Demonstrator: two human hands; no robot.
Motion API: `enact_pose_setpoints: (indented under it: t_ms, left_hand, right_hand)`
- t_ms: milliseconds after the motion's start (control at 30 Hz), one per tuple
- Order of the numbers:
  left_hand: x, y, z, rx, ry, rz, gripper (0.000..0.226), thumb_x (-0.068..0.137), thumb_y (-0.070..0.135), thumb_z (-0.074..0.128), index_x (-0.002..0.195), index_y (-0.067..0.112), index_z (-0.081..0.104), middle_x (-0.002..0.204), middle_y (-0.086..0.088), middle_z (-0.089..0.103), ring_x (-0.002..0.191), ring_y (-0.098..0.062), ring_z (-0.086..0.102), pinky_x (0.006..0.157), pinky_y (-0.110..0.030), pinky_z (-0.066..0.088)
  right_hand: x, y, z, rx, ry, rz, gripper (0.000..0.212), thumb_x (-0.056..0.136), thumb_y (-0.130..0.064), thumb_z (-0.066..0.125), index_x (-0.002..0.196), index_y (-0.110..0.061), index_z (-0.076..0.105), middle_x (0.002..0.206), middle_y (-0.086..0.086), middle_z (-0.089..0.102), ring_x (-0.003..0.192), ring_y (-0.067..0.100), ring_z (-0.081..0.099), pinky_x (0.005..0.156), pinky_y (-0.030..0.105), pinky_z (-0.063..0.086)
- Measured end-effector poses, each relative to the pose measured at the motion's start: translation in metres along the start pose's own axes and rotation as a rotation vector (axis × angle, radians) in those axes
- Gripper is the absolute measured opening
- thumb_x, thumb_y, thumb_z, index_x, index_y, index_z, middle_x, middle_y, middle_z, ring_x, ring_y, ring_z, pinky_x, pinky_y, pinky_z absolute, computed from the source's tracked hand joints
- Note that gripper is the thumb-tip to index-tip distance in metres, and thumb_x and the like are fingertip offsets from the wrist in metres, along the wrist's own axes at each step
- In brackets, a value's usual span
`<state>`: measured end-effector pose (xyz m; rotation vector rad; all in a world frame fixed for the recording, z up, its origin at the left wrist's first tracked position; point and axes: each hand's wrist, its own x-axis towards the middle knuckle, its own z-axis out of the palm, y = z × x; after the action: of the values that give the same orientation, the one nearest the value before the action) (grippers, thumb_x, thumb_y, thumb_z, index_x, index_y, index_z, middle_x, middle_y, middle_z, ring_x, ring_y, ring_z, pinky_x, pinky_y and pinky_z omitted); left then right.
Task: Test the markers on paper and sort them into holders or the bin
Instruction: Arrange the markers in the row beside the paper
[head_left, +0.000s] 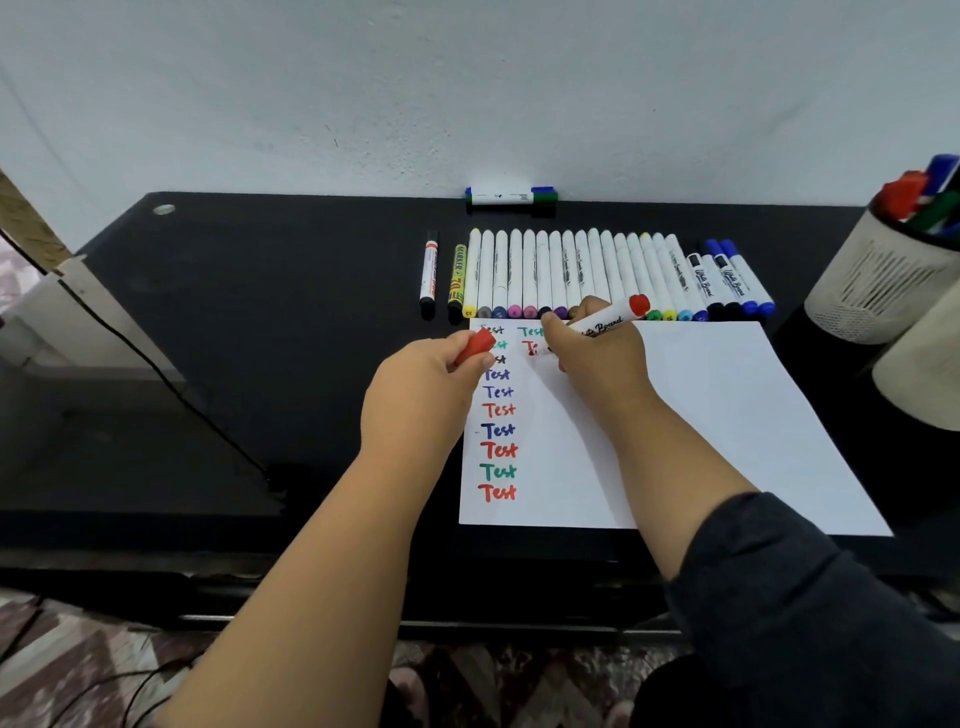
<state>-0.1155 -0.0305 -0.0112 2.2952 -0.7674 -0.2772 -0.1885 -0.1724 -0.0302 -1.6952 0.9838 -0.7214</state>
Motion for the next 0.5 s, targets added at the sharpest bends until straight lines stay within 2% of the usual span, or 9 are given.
enact_pose_setpoints:
  t_ms: [200,333,500]
  left_hand:
    - [0.0001,0.0022,0.001,-0.005,-0.013,-0.009,0.044,0.094,0.043,0.049,0.137,0.033,0.046,0.116,0.009,0.063,0.09,-0.006,0.055,0.066,-0.019,0.045]
    - [0.0008,0.0017,0.0018,-0.005,-0.013,-0.019,0.045,0.094,0.043,0.049,0.137,0.034,0.045,0.121,0.01,0.061,0.087,-0.003,0.047,0.061,-0.017,0.037]
    - [0.0012,0.0006,0.0018,0.011,-0.014,-0.022,0.045,0.094,0.043,0.049,0.137,0.034,0.045,0.122,0.009,0.061,0.09,-0.006,0.049,0.066,-0.019,0.04]
  right_hand:
    - [-0.0018,0.001,0.0018,-0.063,-0.037,-0.026,0.035,0.085,-0.026,0.064,0.063,-0.018,0.037,0.063,0.006,0.052,0.058,0.016,0.047,0.055,0.026,0.034]
    - [0.0003,0.0005,-0.0009,-0.046,0.011,-0.016,0.035,0.085,-0.017,0.059,0.062,-0.018,0.033,0.057,0.0,0.039,0.054,0.014,0.038,0.051,0.024,0.029]
    - [-0.0031,-0.0001,-0.0008,-0.04,-0.021,-0.032,0.035,0.085,-0.017,0.061,0.062,-0.018,0.035,0.06,0.004,0.044,0.058,0.017,0.044,0.053,0.026,0.032]
